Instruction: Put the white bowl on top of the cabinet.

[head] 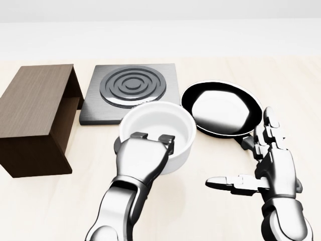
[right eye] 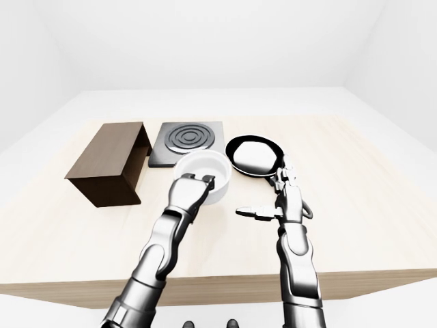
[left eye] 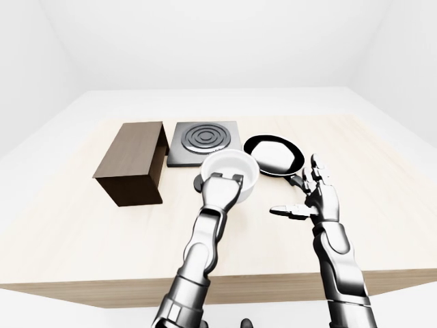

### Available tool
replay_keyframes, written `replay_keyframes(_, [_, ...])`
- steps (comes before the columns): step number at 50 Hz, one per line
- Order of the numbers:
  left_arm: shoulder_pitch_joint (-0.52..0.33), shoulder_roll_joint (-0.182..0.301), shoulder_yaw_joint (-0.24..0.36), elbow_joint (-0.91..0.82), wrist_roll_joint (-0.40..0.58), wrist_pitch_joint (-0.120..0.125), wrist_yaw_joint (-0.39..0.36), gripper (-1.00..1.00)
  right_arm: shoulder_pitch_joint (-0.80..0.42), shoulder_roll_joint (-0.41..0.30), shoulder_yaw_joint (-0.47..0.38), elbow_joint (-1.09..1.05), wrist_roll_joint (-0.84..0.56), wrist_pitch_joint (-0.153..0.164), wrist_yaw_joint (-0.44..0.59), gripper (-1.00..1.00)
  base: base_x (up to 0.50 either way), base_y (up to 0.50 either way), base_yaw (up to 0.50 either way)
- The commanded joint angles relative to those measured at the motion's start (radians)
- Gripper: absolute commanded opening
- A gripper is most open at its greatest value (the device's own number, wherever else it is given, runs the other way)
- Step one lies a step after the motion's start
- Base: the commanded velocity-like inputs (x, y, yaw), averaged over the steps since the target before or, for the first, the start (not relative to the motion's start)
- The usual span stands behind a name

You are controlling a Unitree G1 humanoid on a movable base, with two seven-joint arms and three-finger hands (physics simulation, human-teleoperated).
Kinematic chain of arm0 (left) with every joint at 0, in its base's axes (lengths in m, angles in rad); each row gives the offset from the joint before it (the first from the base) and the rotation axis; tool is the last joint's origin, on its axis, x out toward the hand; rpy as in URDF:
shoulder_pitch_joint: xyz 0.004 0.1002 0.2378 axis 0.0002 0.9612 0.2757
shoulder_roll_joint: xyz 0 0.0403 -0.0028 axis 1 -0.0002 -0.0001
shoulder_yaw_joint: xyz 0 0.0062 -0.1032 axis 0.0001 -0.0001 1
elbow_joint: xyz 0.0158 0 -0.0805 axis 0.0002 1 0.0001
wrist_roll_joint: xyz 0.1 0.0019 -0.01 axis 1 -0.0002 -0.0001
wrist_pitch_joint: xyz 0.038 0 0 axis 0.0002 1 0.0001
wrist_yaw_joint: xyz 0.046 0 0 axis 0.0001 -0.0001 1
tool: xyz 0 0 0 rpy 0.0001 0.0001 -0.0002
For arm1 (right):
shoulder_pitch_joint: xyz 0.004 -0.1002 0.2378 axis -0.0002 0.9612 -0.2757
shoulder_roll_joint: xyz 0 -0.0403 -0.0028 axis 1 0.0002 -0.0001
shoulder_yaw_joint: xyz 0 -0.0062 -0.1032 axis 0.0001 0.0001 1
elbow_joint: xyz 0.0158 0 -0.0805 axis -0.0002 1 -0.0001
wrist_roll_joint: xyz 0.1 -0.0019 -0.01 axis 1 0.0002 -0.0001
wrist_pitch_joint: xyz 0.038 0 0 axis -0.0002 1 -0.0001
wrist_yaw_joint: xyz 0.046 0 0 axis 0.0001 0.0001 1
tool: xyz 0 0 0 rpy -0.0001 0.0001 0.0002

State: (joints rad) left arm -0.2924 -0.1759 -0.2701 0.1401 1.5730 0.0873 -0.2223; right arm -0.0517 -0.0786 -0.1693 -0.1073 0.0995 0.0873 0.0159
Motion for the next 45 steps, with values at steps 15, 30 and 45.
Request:
replay_keyframes(15, [-0.124,0.01,0.089,-0.354,0.158,0.0,-0.286,-1.0,0.004,0.003,0.007,0.006,-0.006,-0.007,0.001,1.0,0.0,0.0,0.0])
replay_keyframes(30, [-0.375,0.141,0.219,-0.203,0.082,0.0,-0.378,-1.0,0.026,0.015,0.021,-0.012,-0.023,-0.017,0.004,1.0,0.0,0.0,0.0])
replay_keyframes(45, [-0.531,0.276,0.275,-0.047,-0.03,0.0,-0.342,-1.0,0.026,0.016,0.023,-0.013,-0.026,-0.016,0.004,1.0,0.0,0.0,0.0])
